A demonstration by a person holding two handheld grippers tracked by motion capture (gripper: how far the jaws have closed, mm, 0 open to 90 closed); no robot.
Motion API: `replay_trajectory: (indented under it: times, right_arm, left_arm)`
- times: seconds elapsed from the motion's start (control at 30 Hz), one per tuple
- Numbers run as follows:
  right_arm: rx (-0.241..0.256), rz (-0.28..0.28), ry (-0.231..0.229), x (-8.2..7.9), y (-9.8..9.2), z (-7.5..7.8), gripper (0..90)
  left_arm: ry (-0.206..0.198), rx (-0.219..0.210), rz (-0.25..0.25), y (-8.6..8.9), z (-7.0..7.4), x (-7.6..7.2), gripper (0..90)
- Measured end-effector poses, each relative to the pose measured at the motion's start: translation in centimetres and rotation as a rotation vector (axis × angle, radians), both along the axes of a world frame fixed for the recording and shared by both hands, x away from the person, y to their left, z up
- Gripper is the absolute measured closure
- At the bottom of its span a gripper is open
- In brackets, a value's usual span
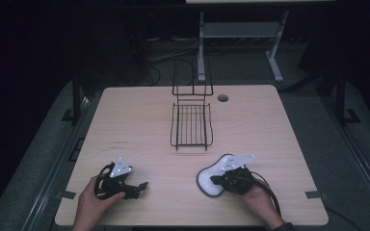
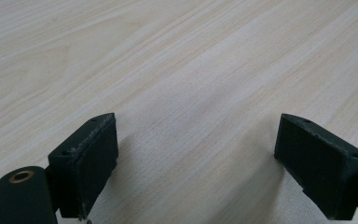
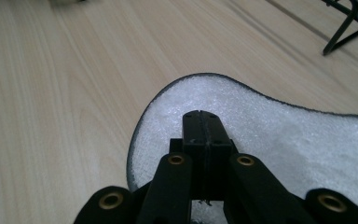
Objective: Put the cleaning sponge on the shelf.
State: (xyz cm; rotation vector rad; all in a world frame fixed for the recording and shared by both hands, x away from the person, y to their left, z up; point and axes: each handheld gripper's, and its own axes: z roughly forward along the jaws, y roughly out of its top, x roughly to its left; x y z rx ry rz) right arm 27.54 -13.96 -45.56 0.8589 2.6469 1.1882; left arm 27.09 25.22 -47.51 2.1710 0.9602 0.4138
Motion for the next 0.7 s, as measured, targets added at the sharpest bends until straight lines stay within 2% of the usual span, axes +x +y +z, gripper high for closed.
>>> replay_trajectory:
  times: [0.27, 0.43, 0.53, 0.7]
  right_arm:
    - [0.007, -0.007, -0.011, 1.2, 1.3, -0.1, 90.0]
    - [0.008, -0.004, -0.015, 1.3, 1.5, 0.1, 89.9]
    - [0.021, -0.009, -0.031, 1.2, 1.1, 0.6, 89.9]
    - [0.038, -0.051, -0.052, 1.4, -0.7, 1.6, 89.9]
  left_arm:
    - [0.0, 0.0, 0.0, 0.0, 0.0, 0.0, 12.5]
    - [0.0, 0.0, -0.001, 0.0, 0.0, 0.0, 12.5]
    - [0.0, 0.0, 0.0, 0.0, 0.0, 0.0, 12.5]
    - [0.0, 0.0, 0.0, 0.0, 0.0, 0.0, 12.5]
